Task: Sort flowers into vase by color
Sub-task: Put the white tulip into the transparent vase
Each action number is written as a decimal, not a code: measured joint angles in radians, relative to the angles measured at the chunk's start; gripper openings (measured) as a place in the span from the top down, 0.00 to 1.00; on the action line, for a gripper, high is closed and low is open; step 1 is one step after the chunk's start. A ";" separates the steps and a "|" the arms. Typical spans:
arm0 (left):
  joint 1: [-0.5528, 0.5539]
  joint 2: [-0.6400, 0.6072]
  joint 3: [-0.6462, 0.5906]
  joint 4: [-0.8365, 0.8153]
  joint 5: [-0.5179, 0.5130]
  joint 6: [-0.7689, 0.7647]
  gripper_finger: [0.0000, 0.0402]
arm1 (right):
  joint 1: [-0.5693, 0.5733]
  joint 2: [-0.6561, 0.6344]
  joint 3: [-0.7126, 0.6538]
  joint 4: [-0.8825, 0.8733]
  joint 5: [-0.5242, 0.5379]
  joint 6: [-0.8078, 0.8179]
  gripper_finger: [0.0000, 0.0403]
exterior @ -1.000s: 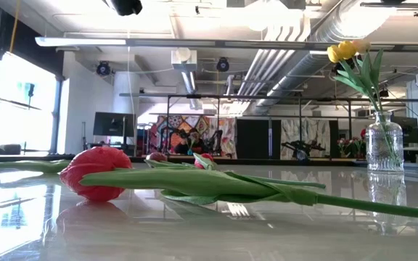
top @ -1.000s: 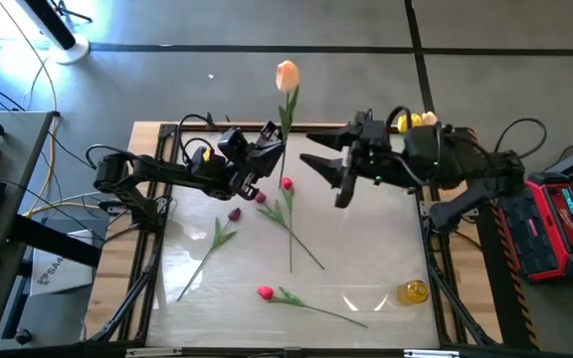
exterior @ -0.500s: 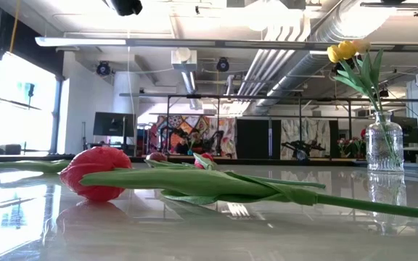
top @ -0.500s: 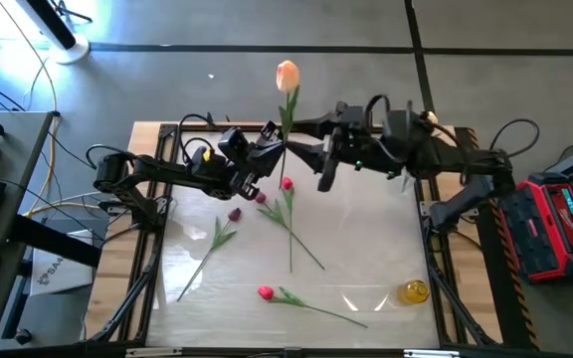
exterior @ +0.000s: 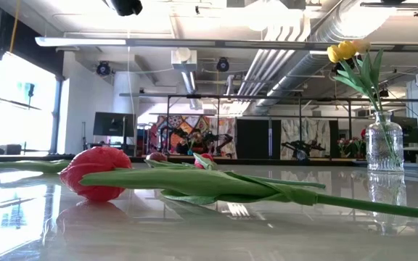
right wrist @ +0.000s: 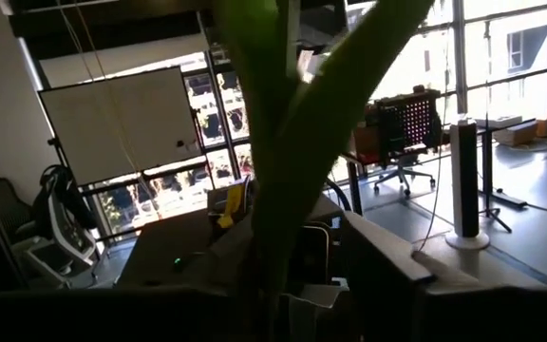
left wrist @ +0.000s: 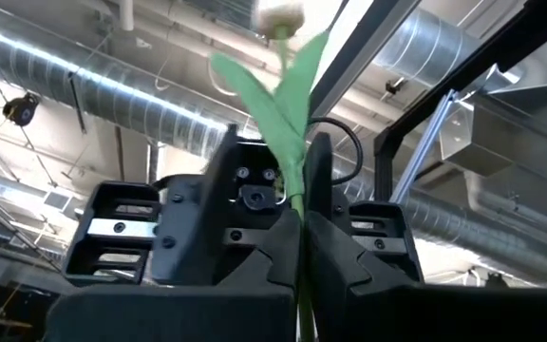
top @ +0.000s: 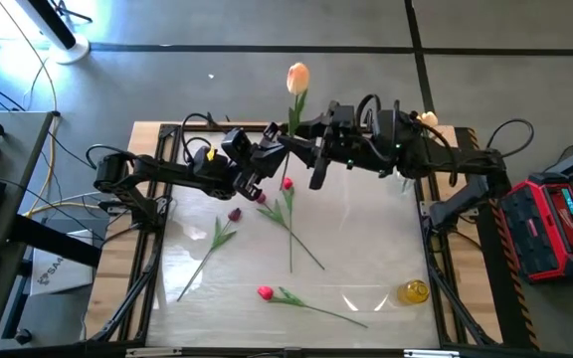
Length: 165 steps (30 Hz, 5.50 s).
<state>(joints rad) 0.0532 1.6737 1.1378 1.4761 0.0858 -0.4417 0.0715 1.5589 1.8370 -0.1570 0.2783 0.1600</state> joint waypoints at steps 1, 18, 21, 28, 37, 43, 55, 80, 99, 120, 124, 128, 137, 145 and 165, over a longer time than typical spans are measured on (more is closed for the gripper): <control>0.000 0.000 0.000 0.000 -0.001 -0.001 1.00 | 0.000 0.000 0.000 0.001 0.000 0.000 0.74; 0.014 0.001 0.000 -0.161 0.049 -0.058 0.89 | 0.002 -0.013 0.000 -0.114 -0.002 -0.020 0.99; 0.020 -0.003 0.000 -0.218 0.131 -0.082 0.83 | 0.020 -0.029 0.000 -0.167 0.025 -0.039 1.00; 0.064 -0.010 0.000 -0.290 0.334 -0.180 0.74 | 0.053 -0.094 0.000 -0.272 0.112 -0.062 1.00; 0.113 -0.100 0.000 -0.662 0.388 -0.067 0.74 | 0.141 -0.181 0.000 -0.400 0.262 -0.064 1.00; 0.113 -0.192 0.000 -0.933 0.276 0.101 0.74 | 0.206 -0.214 0.000 -0.488 0.373 -0.036 1.00; 0.119 -0.342 0.001 -1.563 0.100 0.243 0.74 | 0.324 -0.231 -0.014 -0.594 0.421 -0.027 1.00; 0.084 -0.343 0.000 -1.652 -0.009 0.287 0.64 | 0.415 -0.524 -0.478 -0.171 0.428 -0.091 1.00; 0.069 -0.343 0.000 -1.658 -0.011 0.322 0.64 | 0.436 -0.670 -0.478 -0.324 0.430 -0.092 1.00; 0.069 -0.343 0.000 -1.658 -0.011 0.322 0.64 | 0.412 -0.795 -0.477 -0.586 0.547 0.023 1.00; 0.069 -0.343 0.000 -1.658 -0.011 0.322 0.64 | 0.412 -0.851 -0.548 -0.546 0.561 0.025 1.00; 0.069 -0.343 0.000 -1.658 -0.011 0.322 0.64 | 0.412 -0.982 -0.701 -0.433 0.595 0.030 1.00; 0.069 -0.343 0.000 -1.659 -0.011 0.322 0.64 | 0.412 -1.267 -1.093 -0.107 0.837 -0.179 1.00; 0.069 -0.343 0.000 -1.658 -0.011 0.322 0.64 | 0.390 -1.382 -1.320 0.170 1.038 -0.458 1.00; 0.069 -0.343 0.000 -1.658 -0.011 0.322 0.64 | 0.175 -1.511 -1.427 0.131 0.925 -0.484 1.00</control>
<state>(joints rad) 0.1226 1.3312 1.1381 -0.1822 0.0750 -0.1196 0.2464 0.0479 0.4095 -0.0260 1.2034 -0.3240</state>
